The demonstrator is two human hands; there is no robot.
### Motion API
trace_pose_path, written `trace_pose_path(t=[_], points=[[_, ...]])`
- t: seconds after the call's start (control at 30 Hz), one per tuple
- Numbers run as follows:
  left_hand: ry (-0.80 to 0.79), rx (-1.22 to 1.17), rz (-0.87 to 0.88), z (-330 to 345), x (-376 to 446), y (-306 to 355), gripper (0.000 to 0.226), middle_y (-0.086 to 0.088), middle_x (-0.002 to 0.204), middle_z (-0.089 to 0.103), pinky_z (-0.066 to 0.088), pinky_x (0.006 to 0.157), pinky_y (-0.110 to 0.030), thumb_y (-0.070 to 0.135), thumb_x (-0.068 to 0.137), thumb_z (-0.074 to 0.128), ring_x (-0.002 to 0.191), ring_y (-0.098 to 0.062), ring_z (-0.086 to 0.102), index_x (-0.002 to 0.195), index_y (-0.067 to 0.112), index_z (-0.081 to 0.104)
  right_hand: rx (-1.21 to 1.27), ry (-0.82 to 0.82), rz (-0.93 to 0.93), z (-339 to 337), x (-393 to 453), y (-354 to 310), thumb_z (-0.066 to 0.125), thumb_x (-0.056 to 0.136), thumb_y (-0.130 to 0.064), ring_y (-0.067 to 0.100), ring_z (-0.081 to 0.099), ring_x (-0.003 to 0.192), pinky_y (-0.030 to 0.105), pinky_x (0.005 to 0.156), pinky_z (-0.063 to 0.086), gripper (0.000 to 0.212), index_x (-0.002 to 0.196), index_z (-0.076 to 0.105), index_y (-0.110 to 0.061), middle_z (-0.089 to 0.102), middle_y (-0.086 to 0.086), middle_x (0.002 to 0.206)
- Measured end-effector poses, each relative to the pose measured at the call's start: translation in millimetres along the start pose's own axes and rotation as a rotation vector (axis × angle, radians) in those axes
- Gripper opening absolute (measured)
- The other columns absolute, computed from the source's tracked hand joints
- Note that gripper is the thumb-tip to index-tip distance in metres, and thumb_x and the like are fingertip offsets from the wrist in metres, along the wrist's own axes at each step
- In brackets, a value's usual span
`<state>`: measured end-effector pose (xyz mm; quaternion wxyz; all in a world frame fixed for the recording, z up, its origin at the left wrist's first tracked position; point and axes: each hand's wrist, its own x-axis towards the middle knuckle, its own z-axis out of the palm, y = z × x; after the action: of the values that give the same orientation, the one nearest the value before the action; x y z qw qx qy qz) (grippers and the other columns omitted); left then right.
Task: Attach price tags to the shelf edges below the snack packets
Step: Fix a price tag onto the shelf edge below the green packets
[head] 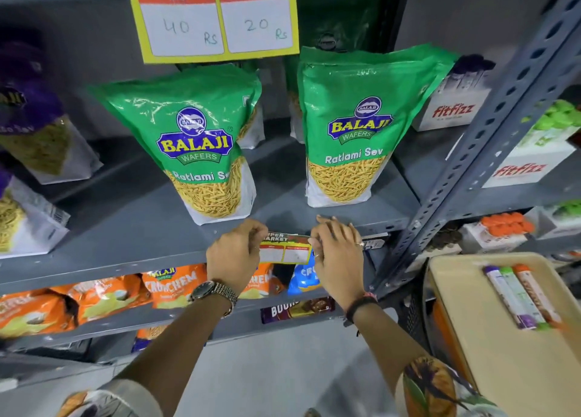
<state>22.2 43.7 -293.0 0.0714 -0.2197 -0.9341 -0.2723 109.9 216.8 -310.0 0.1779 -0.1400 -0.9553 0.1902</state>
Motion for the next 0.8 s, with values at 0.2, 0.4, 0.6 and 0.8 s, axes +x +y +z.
trace_pose_path(t=[0.2,0.4,0.6,0.8], points=[[-0.006,-0.078,0.048,7.1,-15.9,-12.6,0.009,0.016,0.117,0.06,0.052,0.055,-0.029,0.035,0.089,0.059,0.08,-0.012,0.067,0.088,0.029,0.065,-0.022,-0.044,-0.057,-4.9,-0.3,6.5,0.065,0.079,-0.014,0.027,0.052,0.118,0.05,0.1,0.041,0.008,0.081,0.059,-0.02,0.059,0.001,0.131],[-0.019,0.015,0.133,15.5,-21.3,-23.3,0.004,0.004,0.124,0.06,0.05,0.065,-0.028,0.027,0.082,0.07,0.092,-0.019,0.065,0.083,0.023,0.07,-0.084,-0.075,-0.098,-2.7,-1.3,11.5,0.067,0.073,-0.016,0.029,0.051,0.119,0.05,0.101,0.04,0.008,0.074,0.061,-0.022,0.055,0.002,0.136],[0.012,-0.057,0.097,13.8,-16.3,-16.5,0.006,0.003,0.116,0.06,0.055,0.066,-0.034,0.024,0.085,0.065,0.085,-0.019,0.064,0.085,0.019,0.068,-0.04,-0.029,-0.037,-2.1,3.6,8.6,0.067,0.074,-0.015,0.025,0.055,0.11,0.046,0.094,0.043,0.009,0.075,0.064,-0.023,0.06,-0.002,0.129],[0.029,-0.085,0.072,14.9,-13.9,-12.6,0.005,-0.002,0.107,0.062,0.05,0.061,-0.028,0.021,0.081,0.069,0.082,-0.02,0.062,0.082,0.017,0.067,-0.055,0.009,-0.019,0.0,6.7,6.7,0.064,0.078,-0.015,0.024,0.057,0.101,0.042,0.087,0.043,0.006,0.077,0.064,-0.021,0.064,-0.002,0.122]])
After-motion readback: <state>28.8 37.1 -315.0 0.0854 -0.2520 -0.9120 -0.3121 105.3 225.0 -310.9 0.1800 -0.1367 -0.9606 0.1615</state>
